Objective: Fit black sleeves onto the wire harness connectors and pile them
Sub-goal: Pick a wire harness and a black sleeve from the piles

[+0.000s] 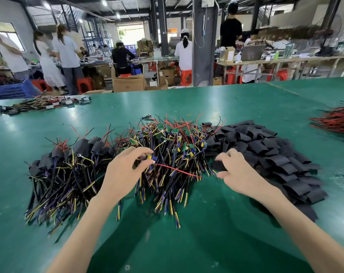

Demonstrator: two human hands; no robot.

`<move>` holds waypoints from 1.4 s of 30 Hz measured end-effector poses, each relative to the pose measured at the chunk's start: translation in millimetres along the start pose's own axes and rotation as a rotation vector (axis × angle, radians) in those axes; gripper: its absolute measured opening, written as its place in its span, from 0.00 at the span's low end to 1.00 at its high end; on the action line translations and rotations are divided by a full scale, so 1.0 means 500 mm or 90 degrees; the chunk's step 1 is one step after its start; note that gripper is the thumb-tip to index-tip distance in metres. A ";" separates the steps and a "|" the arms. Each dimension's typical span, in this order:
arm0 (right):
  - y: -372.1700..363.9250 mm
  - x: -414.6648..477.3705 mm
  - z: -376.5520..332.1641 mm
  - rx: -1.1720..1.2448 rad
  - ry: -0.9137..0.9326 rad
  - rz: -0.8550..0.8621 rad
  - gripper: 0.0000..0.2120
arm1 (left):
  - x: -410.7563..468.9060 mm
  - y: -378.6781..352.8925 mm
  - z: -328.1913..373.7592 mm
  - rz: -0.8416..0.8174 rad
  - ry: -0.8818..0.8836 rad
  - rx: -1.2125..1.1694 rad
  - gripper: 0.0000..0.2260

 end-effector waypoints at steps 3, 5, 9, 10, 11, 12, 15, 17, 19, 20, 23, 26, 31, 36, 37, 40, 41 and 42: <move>0.007 -0.002 -0.026 0.044 0.072 0.051 0.16 | -0.003 0.013 0.005 0.059 -0.001 -0.016 0.07; 0.007 -0.005 -0.034 0.053 0.097 0.065 0.16 | -0.004 0.016 0.006 0.086 0.011 -0.025 0.06; 0.003 -0.008 -0.038 0.081 0.108 0.077 0.16 | -0.006 0.021 0.008 0.114 0.018 -0.040 0.06; 0.003 -0.008 -0.038 0.088 0.109 0.079 0.16 | -0.006 0.022 0.008 0.116 0.019 -0.039 0.06; 0.004 -0.008 -0.038 0.093 0.109 0.083 0.16 | -0.006 0.023 0.007 0.118 0.019 -0.038 0.06; 0.005 -0.008 -0.038 0.098 0.108 0.087 0.16 | -0.007 0.023 0.007 0.120 0.017 -0.036 0.06; 0.008 -0.008 -0.037 0.108 0.101 0.099 0.17 | -0.008 0.028 0.010 0.134 0.006 -0.030 0.07; 0.009 -0.008 -0.037 0.117 0.095 0.100 0.17 | -0.009 0.031 0.014 0.146 -0.004 -0.039 0.07; 0.008 -0.008 -0.040 0.115 0.092 0.096 0.17 | -0.009 0.034 0.016 0.162 -0.013 -0.044 0.07; 0.008 -0.009 -0.041 0.112 0.090 0.095 0.18 | -0.009 0.035 0.017 0.171 -0.019 -0.044 0.07; 0.007 -0.010 -0.041 0.106 0.086 0.096 0.18 | -0.010 0.041 0.022 0.200 -0.046 -0.058 0.06; 0.009 -0.010 -0.038 0.111 0.084 0.103 0.17 | -0.010 0.045 0.026 0.216 -0.061 -0.109 0.07; 0.014 -0.008 -0.036 0.131 0.087 0.121 0.18 | -0.008 0.045 0.026 0.215 -0.059 -0.151 0.07; 0.022 -0.012 -0.051 0.146 0.139 0.132 0.19 | -0.006 0.041 0.025 0.205 -0.055 -0.154 0.09; 0.024 -0.014 -0.055 0.157 0.150 0.130 0.19 | -0.006 0.041 0.023 0.204 -0.050 -0.148 0.09; 0.031 -0.018 -0.066 0.172 0.180 0.129 0.19 | -0.007 0.039 0.016 0.202 -0.040 -0.121 0.10; 0.034 -0.020 -0.068 0.174 0.186 0.130 0.19 | -0.007 0.039 0.015 0.203 -0.037 -0.117 0.10; 0.037 -0.021 -0.070 0.176 0.189 0.130 0.18 | -0.006 0.039 0.014 0.205 -0.034 -0.116 0.09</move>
Point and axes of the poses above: each hand's wrist, its own x-axis towards the middle knuckle, its own y-axis out of the back of the hand, z = x × y, the point moved 6 cm from there along x, towards the middle knuckle, and after that the axes turned 1 degree about -z, right-handed, at the moved point
